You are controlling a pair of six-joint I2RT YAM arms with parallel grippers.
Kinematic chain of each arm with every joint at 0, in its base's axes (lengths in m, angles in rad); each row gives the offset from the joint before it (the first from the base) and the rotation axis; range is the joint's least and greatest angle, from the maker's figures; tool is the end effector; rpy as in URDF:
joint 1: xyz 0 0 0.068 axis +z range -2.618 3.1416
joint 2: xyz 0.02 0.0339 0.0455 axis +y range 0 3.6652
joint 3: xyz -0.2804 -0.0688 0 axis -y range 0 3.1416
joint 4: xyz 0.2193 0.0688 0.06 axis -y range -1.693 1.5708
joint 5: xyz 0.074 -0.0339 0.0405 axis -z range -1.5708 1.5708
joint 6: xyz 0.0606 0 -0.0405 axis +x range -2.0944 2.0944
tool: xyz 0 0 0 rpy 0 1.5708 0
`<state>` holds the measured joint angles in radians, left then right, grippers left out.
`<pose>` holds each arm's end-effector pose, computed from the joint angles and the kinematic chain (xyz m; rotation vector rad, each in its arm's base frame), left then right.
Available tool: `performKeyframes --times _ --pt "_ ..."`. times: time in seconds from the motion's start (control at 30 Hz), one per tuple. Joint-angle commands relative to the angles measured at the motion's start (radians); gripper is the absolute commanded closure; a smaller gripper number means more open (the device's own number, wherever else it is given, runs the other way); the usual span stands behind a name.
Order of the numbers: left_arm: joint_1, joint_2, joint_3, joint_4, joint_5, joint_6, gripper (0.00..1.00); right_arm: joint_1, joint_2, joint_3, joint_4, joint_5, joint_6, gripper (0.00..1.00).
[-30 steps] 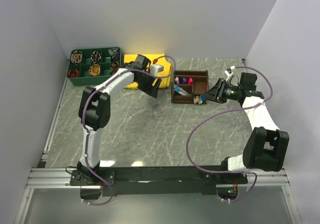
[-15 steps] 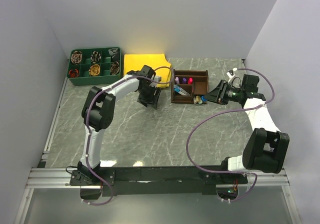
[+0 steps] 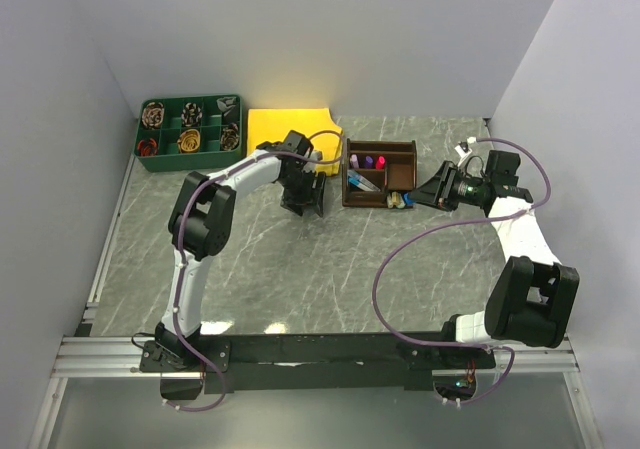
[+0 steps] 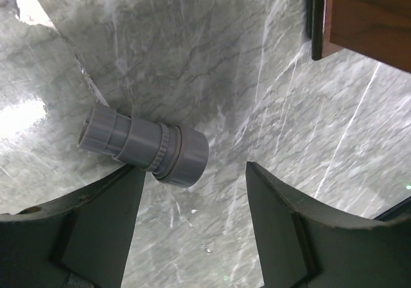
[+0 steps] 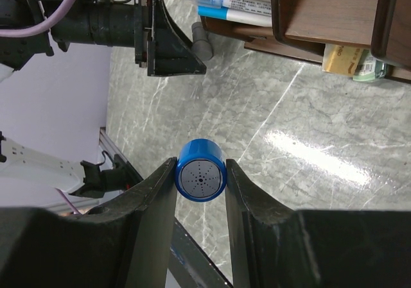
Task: Sort the stationery into containers
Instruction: Pick up the stationery from the center of the board.
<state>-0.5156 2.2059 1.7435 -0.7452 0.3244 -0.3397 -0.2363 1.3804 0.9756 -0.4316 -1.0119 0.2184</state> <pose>0.3873 -0.2417 0.1722 0.3386 2.8568 -0.6471 0.2680 -0.0117 0.2788 0.0382 2.1957 1.1826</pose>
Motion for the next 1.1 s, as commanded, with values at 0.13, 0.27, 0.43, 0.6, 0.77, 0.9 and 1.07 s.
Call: performKeyframes --times 0.13,0.27,0.43,0.6,0.77,0.9,1.07 --pt "0.011 0.043 0.025 0.023 -0.036 -0.130 0.30 -0.011 -0.006 0.014 0.016 -0.016 -0.011 1.00" --pt "0.011 0.069 0.044 0.027 -0.082 -0.160 0.31 -0.012 0.003 0.018 0.007 -0.019 -0.019 1.00" --pt "0.009 0.087 0.056 0.030 -0.130 -0.170 0.36 -0.012 0.008 0.023 -0.001 -0.019 -0.024 1.00" --pt "0.008 0.084 0.027 0.026 -0.174 -0.168 0.43 -0.012 0.005 0.015 0.014 -0.024 -0.011 1.00" --pt "0.009 0.087 0.013 0.017 -0.197 -0.144 0.50 -0.015 -0.007 0.011 0.008 -0.025 -0.019 1.00" --pt "0.026 0.048 -0.022 0.004 -0.222 -0.104 0.50 -0.023 -0.023 -0.006 0.005 -0.031 -0.021 1.00" --pt "0.091 0.009 -0.099 -0.002 -0.274 -0.059 0.48 -0.026 -0.037 -0.028 0.020 -0.036 -0.011 1.00"
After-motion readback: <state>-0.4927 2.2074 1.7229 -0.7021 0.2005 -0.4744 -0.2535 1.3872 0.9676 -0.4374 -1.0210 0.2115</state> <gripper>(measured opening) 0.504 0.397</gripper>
